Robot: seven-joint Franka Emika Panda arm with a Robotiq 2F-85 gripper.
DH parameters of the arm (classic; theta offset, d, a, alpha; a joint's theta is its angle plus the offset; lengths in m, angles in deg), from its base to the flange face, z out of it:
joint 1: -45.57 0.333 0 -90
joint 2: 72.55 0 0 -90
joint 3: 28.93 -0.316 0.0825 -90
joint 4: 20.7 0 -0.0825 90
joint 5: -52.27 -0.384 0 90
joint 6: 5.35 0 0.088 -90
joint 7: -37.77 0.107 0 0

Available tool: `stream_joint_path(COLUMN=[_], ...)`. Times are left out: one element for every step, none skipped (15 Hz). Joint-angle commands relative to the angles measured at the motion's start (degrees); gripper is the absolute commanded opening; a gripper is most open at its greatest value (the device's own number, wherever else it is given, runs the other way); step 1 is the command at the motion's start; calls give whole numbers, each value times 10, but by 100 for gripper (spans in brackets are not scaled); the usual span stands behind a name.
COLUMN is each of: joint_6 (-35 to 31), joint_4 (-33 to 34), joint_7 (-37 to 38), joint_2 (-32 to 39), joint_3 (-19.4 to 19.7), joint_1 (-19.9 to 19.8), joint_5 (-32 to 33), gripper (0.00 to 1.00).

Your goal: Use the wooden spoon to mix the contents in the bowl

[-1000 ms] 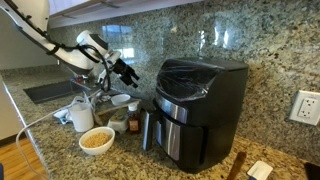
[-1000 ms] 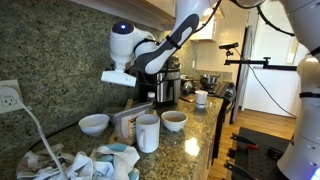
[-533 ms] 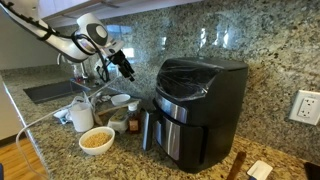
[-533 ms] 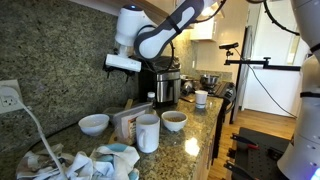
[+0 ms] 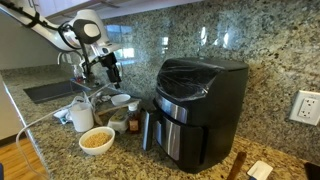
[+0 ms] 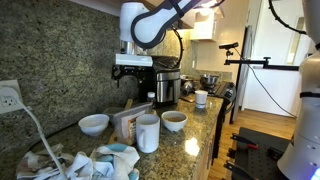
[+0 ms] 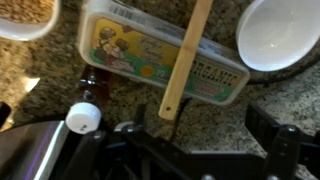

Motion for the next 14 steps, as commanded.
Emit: stream_joint_path(joint_6=[83, 101, 116, 123, 129, 127, 122, 98, 67, 104, 89, 80, 77, 76], joint_4=[-49, -56, -63, -75, -84, -97, -106, -117, -127, -96, -107, -114, -116, -117], joint_7=[-19, -17, -15, -12, -11, -4, 1, 16, 29, 9, 16, 22, 23, 23], joint_2=[-56, -63, -68, -73, -76, -77, -76, -70, -62, -54, -53, -52, -51, -51], joint_3=[13, 12, 11, 8, 7, 5, 5, 8, 10, 10, 11, 12, 12, 12], joint_1=[12, 11, 9, 7, 5, 4, 3, 4, 4, 8, 8, 8, 8, 8], joint_5=[-26, -30, -37, -49, -64, -82, -96, -101, -104, -91, -93, -93, -93, -93], gripper=[100, 100, 100, 100, 100, 100, 100, 100, 100, 100, 100, 100, 100, 100])
